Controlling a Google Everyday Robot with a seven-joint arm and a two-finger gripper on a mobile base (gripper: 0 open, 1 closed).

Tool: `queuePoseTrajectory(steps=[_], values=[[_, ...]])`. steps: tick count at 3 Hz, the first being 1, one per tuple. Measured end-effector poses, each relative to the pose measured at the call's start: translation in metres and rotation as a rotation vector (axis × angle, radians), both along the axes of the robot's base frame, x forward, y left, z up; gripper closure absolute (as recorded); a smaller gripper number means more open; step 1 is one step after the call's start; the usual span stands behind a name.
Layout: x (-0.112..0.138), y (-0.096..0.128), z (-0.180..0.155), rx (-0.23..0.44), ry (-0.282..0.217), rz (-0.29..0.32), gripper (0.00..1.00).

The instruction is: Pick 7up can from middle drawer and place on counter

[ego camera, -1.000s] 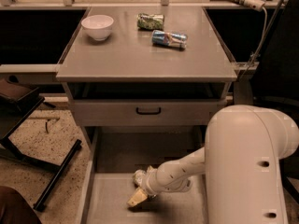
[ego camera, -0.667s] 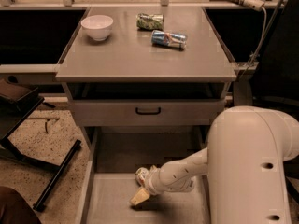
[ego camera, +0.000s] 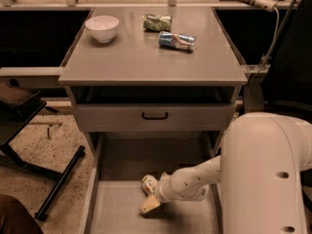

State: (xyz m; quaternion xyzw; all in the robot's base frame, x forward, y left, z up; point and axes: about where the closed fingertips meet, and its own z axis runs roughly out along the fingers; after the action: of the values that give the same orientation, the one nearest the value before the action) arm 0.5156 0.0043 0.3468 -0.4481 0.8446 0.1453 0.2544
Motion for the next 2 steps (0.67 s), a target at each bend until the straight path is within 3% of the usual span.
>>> queuePoseTrajectory(steps=[2], values=[[0.007,-0.031,-0.010,-0.028,0.011,-0.060,0.00]])
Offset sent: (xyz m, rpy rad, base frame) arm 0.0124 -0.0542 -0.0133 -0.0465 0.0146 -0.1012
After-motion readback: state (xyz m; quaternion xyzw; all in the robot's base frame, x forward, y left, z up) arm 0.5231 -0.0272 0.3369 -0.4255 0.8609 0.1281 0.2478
